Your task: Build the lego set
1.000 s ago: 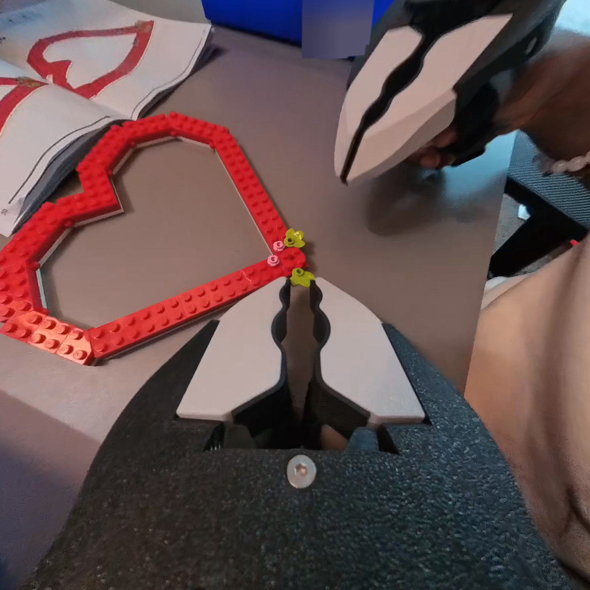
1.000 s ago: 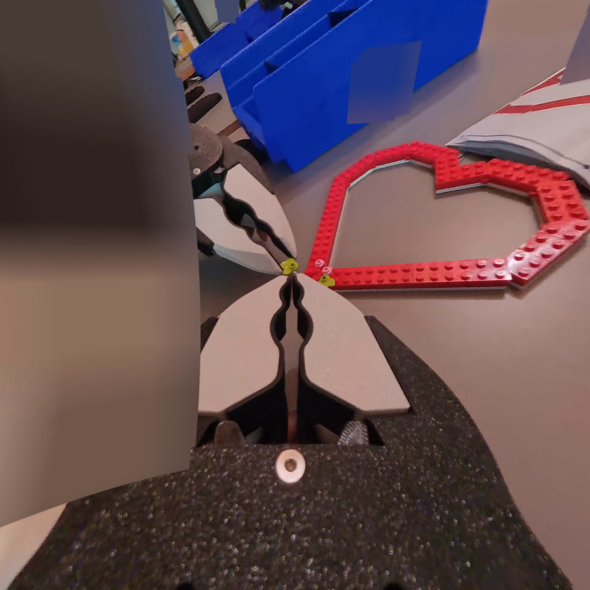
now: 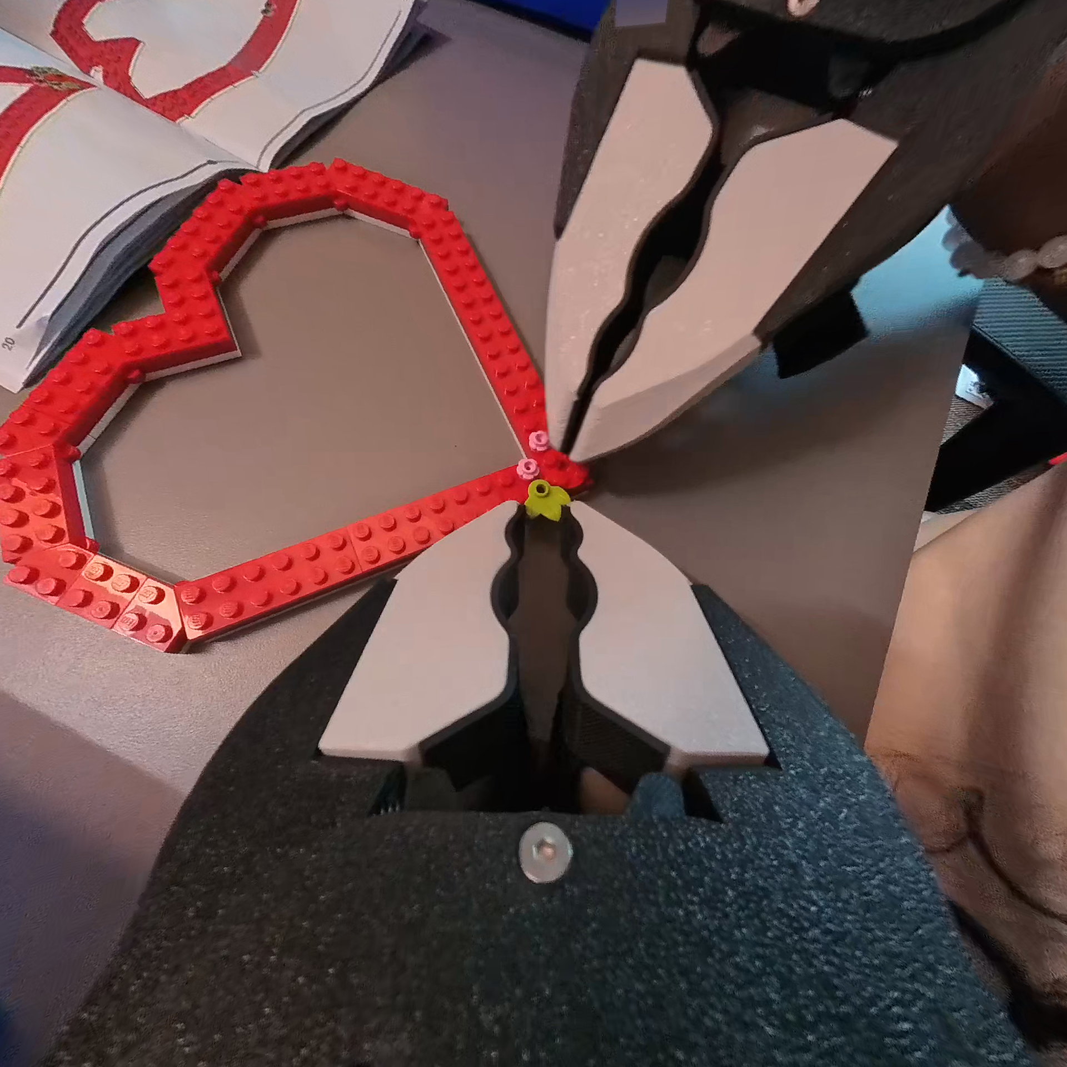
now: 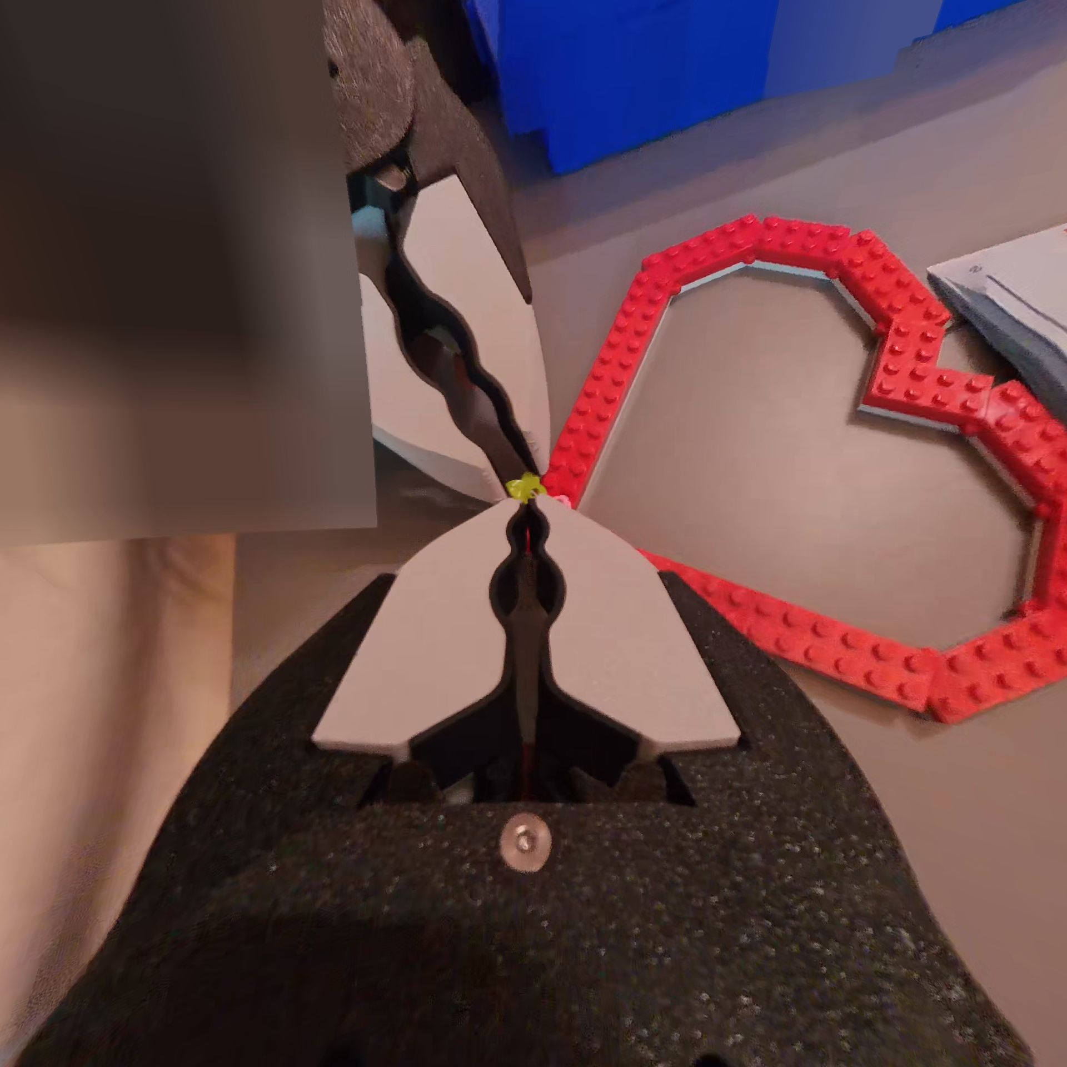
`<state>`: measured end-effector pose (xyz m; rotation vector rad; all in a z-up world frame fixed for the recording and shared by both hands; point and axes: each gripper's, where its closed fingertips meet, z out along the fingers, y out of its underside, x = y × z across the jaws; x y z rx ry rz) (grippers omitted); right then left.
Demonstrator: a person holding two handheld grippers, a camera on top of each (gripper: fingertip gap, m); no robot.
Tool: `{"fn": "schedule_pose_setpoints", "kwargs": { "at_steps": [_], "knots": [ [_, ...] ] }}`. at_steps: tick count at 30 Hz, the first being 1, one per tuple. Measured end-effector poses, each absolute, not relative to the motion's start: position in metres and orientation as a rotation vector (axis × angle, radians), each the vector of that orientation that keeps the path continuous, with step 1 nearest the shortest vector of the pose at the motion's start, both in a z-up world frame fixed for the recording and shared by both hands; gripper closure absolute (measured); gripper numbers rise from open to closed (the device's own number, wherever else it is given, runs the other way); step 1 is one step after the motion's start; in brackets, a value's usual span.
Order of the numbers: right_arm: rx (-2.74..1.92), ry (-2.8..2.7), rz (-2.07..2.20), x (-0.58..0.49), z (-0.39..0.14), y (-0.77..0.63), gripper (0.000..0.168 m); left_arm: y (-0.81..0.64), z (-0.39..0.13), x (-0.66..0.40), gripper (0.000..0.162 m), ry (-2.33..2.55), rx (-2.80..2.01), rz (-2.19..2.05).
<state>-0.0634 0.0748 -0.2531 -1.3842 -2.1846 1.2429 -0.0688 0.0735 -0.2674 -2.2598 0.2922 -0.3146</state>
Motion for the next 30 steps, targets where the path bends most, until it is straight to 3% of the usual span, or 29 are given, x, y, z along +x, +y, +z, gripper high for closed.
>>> {"fn": "schedule_pose_setpoints", "kwargs": {
  "at_steps": [10, 30],
  "knots": [
    [-1.296, -2.453, 0.966, -0.071, -0.265, 0.072, 0.168, 0.072, -0.269, -0.07, 0.151, 0.292, -2.306, -0.333],
    [-1.295, -2.466, 1.035, -0.068, -0.263, 0.086, 0.168, 0.073, -0.268, -0.067, 0.151, 0.417, -2.384, -0.278]
  ]
}}
